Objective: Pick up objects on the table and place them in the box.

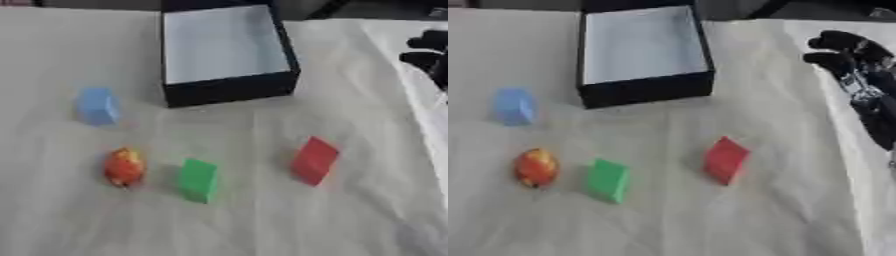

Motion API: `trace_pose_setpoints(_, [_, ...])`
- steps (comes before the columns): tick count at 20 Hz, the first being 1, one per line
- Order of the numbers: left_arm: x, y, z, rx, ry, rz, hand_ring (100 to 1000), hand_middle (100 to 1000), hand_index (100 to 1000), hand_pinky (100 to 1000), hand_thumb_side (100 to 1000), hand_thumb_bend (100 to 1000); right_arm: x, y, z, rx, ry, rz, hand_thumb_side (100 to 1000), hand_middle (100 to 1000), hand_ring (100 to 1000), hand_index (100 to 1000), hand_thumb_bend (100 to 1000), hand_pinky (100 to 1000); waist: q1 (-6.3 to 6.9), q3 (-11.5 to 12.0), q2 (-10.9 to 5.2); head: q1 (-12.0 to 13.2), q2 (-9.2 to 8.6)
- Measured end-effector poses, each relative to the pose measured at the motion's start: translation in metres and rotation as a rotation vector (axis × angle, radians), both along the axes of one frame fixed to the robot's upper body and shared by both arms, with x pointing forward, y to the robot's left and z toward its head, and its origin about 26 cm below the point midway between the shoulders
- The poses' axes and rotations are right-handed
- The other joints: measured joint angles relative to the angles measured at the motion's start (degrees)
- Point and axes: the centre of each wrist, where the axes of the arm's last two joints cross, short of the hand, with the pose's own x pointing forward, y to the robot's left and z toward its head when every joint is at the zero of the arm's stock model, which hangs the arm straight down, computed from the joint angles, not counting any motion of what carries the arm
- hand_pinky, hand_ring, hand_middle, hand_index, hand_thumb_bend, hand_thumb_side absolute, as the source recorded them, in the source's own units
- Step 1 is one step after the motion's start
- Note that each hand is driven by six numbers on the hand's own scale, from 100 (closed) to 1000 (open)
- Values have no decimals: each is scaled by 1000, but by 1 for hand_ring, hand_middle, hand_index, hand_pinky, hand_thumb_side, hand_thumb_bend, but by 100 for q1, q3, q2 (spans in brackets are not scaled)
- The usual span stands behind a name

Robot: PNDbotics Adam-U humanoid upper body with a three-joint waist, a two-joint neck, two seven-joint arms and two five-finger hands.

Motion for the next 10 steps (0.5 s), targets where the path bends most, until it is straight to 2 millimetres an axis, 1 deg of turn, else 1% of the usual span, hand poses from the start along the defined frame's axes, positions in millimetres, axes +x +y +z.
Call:
trace_pose_setpoints(6, [0,0,0,0,0,0,928,681,799,932,602,100,0,0,0,-3,-3,4,511,836,847,870,100,1000,0,7,0,-25,0])
trace_pose_setpoints(10, [0,0,0,-2,-1,2,928,681,799,932,601,100,-1,0,3,-54,-24,54,468,849,845,877,100,1000,0,-20,0,-54,3])
